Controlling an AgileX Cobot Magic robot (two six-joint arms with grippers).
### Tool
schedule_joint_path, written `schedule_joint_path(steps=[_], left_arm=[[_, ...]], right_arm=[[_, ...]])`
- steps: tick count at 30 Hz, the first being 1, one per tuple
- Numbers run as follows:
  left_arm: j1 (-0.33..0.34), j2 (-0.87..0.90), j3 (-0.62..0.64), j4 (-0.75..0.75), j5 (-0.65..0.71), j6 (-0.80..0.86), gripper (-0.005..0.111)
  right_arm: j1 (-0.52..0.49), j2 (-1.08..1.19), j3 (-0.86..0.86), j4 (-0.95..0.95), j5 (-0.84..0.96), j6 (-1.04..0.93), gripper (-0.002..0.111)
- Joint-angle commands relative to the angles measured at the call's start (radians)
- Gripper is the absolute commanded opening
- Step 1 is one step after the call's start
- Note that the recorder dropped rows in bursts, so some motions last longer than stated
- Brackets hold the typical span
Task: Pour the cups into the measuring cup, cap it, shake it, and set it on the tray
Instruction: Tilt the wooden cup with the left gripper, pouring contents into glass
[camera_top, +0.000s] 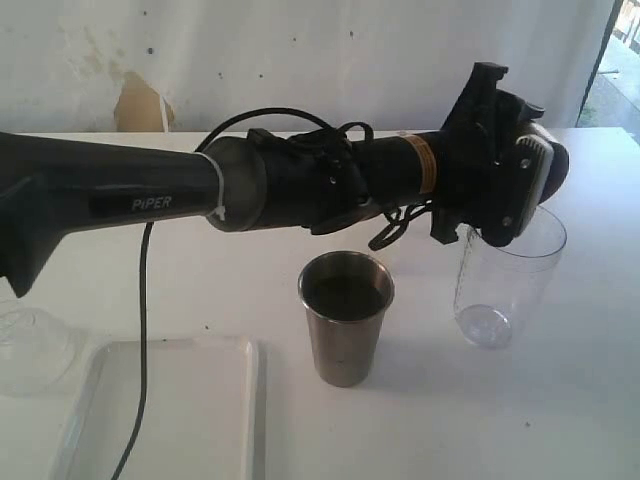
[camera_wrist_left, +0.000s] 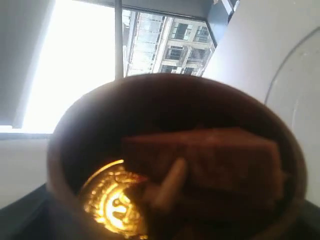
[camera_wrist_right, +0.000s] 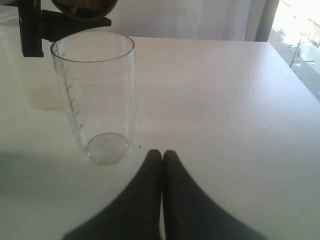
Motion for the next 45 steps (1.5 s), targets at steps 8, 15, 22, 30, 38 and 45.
schedule_joint_path(steps=[8,15,22,30,38,45], left_arm=[[-0.001,-0.01,-0.008,-0.009,-0.026,0.224,0.0],[-0.001,-0.01,-0.008,-0.011,-0.026,0.304,0.0],[-0.001,-0.01,-0.008,-0.013,-0.026,0.341,0.0],[-0.001,-0.01,-0.008,-0.031,-0.026,0.377,0.0],[-0.001,-0.01,-0.008,-0.031,-0.026,0.463,0.0],[-0.001,-0.01,-0.008,-0.031,-0.026,0.481,0.0]], right_arm=[[0.002,-0.005,0.005,-0.006,0.0,0.005,0.0],[0.002,-0.005,0.005,-0.006,0.0,0.005,0.0],[0.002,-0.005,0.005,-0.006,0.0,0.005,0.0],[0.002,-0.005,0.005,-0.006,0.0,0.005,0.0],[0.002,-0.005,0.005,-0.006,0.0,0.005,0.0],[0.002,-0.005,0.005,-0.006,0.0,0.005,0.0]])
